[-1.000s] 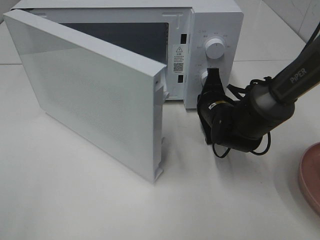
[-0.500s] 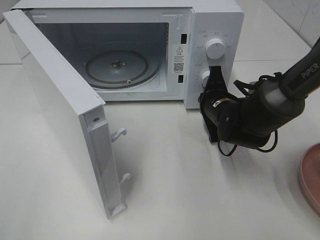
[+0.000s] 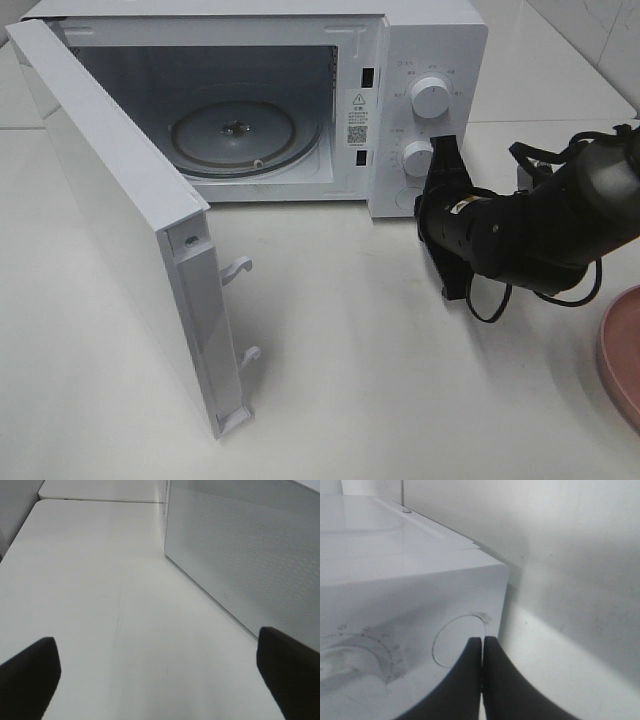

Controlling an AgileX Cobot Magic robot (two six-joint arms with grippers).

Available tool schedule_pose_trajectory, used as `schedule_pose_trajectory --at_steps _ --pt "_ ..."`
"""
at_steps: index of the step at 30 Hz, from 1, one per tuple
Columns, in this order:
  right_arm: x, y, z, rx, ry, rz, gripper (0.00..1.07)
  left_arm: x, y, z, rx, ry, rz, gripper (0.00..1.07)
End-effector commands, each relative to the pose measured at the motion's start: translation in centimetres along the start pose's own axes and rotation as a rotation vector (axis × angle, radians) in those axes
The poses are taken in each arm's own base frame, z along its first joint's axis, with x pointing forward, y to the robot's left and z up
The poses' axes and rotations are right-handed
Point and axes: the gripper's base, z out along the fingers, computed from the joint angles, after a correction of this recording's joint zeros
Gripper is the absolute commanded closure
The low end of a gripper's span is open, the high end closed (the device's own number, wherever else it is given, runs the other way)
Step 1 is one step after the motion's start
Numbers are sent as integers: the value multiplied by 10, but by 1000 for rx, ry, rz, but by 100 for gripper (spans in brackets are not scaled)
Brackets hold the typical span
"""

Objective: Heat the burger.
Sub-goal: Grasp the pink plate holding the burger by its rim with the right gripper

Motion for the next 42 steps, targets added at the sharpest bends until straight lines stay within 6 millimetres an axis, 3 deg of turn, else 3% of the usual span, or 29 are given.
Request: schedule_pose_trajectory --at_steps 1,12,20,29,42 --pt "-2 4 -9 6 26 -52 107 2 0 -2 3 -18 2 7" --pt "-2 8 -46 93 155 -301 107 2 0 -2 3 -18 2 7" --pt "3 8 -72 201 349 -714 107 2 0 -2 3 -18 2 7" --pt "3 6 -95 262 523 -1031 104 2 0 -2 3 -18 2 7" --pt "-14 7 -139 421 682 -1375 101 2 0 -2 3 -18 2 7"
